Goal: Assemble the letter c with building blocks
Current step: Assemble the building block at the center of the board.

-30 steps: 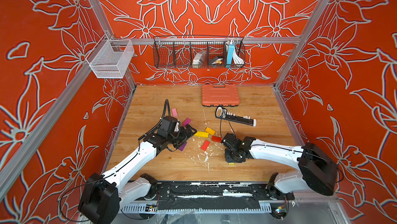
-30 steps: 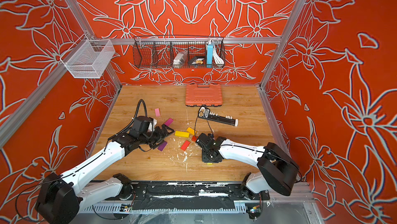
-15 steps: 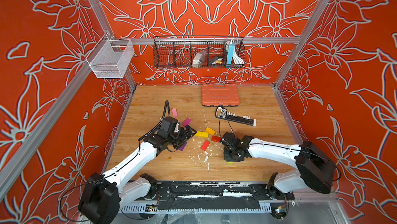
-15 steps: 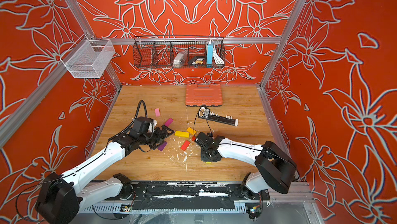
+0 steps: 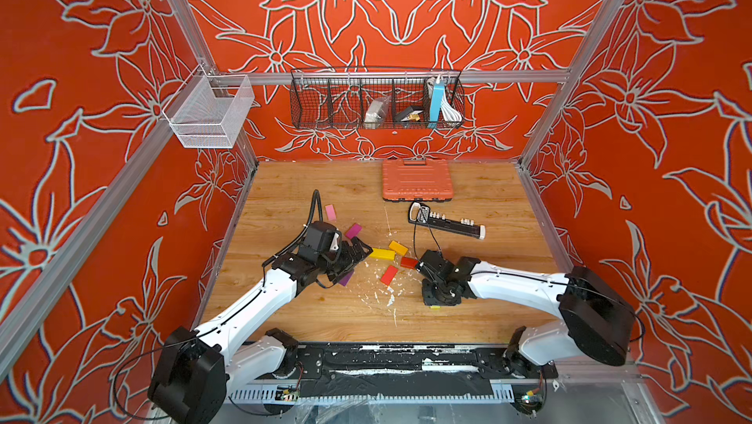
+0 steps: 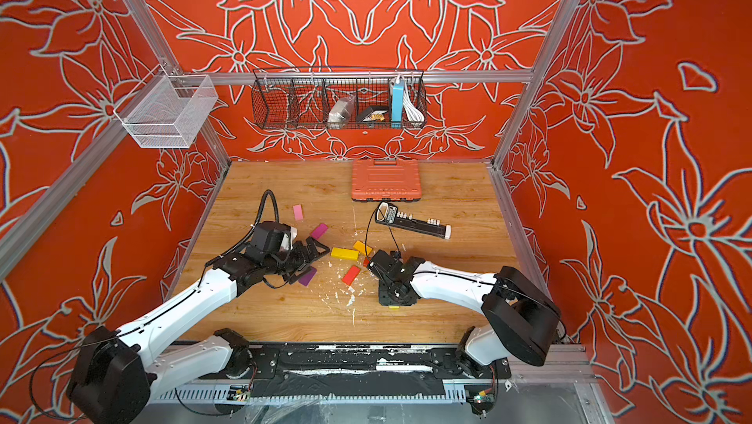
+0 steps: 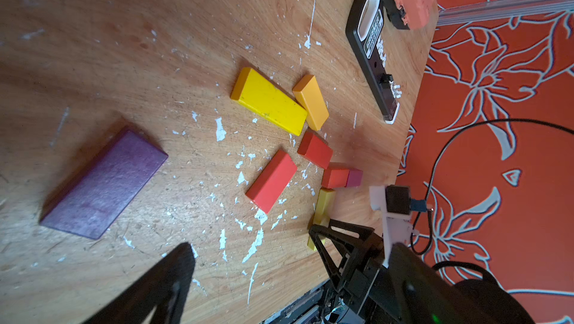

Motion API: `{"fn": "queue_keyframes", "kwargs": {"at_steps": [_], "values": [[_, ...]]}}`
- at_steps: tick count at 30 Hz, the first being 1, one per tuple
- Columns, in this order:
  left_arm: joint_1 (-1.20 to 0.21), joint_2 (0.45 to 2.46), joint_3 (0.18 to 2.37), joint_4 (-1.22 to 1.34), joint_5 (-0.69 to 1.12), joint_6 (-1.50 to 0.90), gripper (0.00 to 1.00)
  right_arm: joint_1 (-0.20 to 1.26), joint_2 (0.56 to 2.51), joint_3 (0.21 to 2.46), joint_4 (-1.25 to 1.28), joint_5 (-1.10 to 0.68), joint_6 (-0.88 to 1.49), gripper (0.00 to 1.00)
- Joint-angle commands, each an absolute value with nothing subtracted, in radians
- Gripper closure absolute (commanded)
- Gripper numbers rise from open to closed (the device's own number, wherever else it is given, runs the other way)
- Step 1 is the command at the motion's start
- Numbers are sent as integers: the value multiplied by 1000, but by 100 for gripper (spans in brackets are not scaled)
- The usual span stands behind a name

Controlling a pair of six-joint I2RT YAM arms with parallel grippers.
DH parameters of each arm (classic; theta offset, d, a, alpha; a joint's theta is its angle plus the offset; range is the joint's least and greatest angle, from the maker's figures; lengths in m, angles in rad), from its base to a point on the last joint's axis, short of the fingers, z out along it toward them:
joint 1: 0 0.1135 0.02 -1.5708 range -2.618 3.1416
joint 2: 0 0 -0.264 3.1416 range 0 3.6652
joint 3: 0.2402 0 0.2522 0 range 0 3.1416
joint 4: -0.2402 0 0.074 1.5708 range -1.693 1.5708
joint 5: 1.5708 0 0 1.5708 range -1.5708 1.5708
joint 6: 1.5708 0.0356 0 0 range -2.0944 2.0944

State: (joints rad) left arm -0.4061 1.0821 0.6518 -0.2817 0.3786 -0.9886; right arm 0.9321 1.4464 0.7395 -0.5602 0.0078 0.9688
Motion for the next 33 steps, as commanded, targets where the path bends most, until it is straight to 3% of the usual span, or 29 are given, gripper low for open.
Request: {"fn": "queue_keyframes", "kwargs": {"at_steps": [1, 17, 33], "values": [[-411, 1068, 643, -279, 376, -989, 2, 937, 1454, 756, -566, 38, 968, 54], [-411, 1081, 651, -276, 377, -986, 2, 934, 1475, 771, -577, 69, 969, 63], [-411, 1077, 646, -273, 375, -983, 2, 929, 1486, 776, -580, 81, 982, 63]]}}
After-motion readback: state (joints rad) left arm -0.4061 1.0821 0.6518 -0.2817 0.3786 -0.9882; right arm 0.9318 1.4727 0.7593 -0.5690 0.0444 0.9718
